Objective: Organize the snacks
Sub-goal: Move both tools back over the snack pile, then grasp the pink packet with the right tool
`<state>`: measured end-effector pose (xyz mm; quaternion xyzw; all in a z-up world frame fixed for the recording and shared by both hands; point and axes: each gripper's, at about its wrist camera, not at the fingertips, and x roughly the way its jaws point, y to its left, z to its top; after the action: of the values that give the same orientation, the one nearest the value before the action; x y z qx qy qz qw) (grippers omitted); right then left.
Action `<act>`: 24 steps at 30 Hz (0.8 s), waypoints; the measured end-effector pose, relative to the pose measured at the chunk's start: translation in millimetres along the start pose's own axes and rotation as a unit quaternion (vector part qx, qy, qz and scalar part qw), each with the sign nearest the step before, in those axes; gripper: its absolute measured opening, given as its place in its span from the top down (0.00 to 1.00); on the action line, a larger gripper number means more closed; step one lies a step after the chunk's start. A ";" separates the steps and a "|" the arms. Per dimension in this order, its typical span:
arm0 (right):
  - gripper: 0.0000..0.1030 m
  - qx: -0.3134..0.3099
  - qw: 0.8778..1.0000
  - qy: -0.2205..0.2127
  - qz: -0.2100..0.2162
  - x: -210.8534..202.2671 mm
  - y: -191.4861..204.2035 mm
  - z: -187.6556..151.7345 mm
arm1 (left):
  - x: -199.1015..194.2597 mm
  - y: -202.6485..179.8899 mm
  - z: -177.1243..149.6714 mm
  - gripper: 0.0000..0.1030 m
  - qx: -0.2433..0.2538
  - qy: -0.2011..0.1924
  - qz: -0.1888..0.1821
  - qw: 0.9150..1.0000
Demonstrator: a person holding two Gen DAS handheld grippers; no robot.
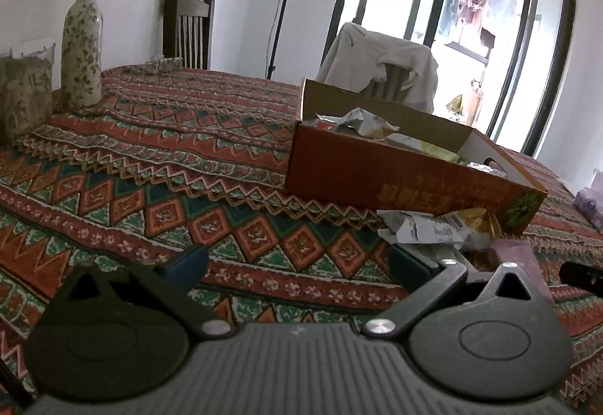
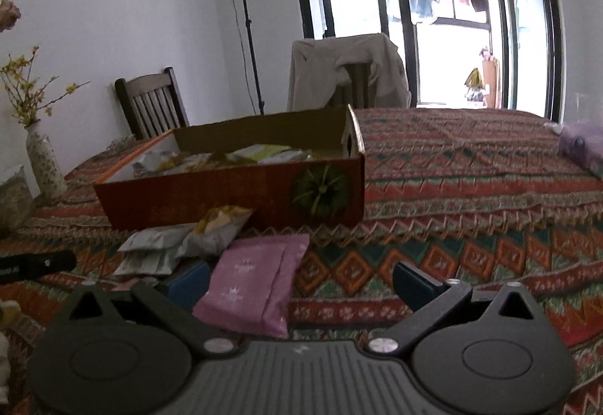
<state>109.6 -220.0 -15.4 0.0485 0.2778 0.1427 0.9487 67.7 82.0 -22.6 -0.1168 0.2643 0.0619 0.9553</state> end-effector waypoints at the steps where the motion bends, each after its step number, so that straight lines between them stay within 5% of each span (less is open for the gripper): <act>1: 0.00 0.001 1.000 0.002 0.000 0.1 0.3 -0.7 | 0.4 -0.4 -0.3 0.00 0.001 0.001 0.000 1.000; 13: 0.00 -0.012 1.000 0.022 -0.010 7.7 8.7 -0.7 | 0.9 4.7 -1.0 0.00 -0.014 -0.002 -0.009 1.000; 24: 0.01 -0.025 0.997 0.072 -0.020 56.4 31.8 14.0 | 4.3 8.6 -0.5 0.00 -0.027 0.012 -0.014 0.999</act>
<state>154.9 -173.1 -27.1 0.0091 0.3426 0.1342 0.9298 69.6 90.4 -26.9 -0.1472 0.2727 0.0548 0.9492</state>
